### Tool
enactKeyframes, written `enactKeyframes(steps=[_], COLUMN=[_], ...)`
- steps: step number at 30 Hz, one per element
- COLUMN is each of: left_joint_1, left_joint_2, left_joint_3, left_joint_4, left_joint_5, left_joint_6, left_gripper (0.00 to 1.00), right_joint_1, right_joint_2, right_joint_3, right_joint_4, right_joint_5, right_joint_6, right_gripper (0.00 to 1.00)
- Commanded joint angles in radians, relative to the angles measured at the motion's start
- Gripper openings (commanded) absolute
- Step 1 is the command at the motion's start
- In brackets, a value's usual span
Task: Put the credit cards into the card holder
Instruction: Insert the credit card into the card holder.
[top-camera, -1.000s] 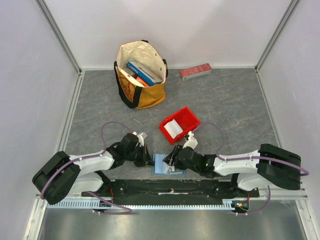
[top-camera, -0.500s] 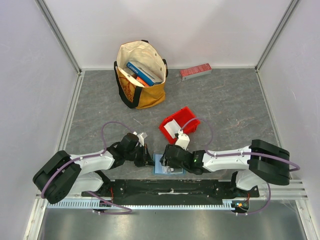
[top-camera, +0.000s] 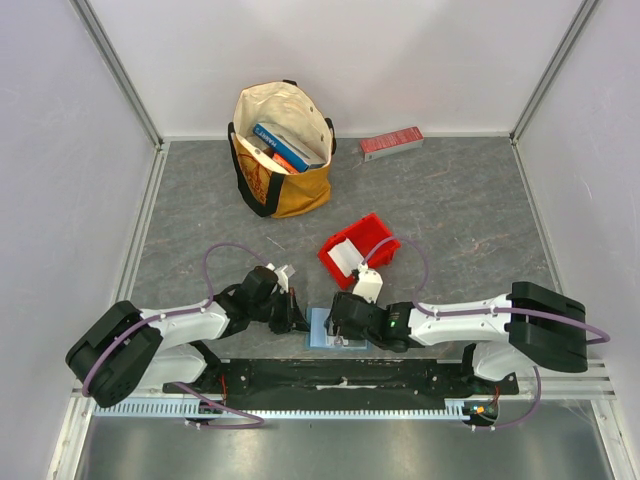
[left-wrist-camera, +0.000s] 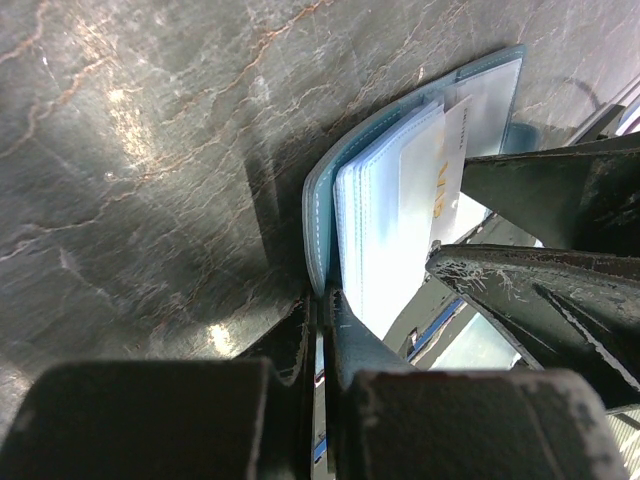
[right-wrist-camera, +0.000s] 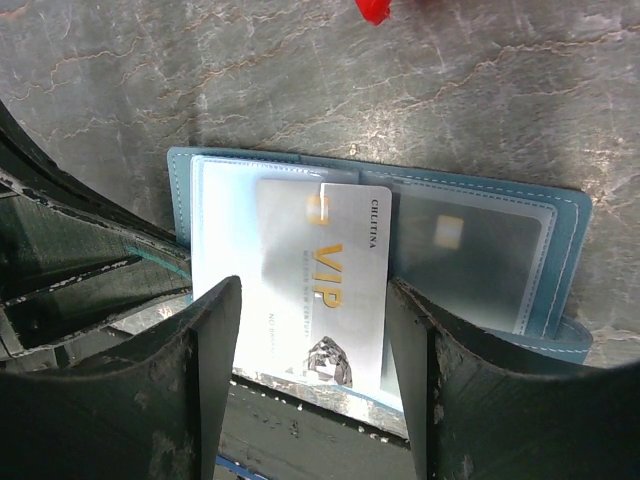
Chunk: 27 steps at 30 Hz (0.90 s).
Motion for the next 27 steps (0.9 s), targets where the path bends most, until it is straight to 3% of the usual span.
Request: enactKeyframes(steps=[1, 9, 18, 27], left_joint_1=[-0.004, -0.004, -0.004, -0.005], left_joint_2=[0.001, 0.003, -0.014, -0.016], left_joint_3=[0.015, 0.012, 0.006, 0.007], left_joint_4=[-0.011, -0.011, -0.014, -0.017], left_joint_5=[-0.013, -0.013, -0.013, -0.008], left_joint_6=[0.014, 0.016, 0.012, 0.016], left_gripper=[0.02, 0.02, 0.02, 0.02], right_joint_1=[0.007, 0.010, 0.017, 0.017], right_joint_2=[0.022, 0.012, -0.025, -0.007], right_joint_3=[0.005, -0.029, -0.033, -0.049], right_joint_4=[-0.105, 0.088, 0.192, 0.269], right_joint_5=[0.029, -0.052, -0.035, -0.049], right_joint_6=[-0.001, -0.053, -0.097, -0.134], right_gripper=[0.67, 0.61, 0.51, 0.47])
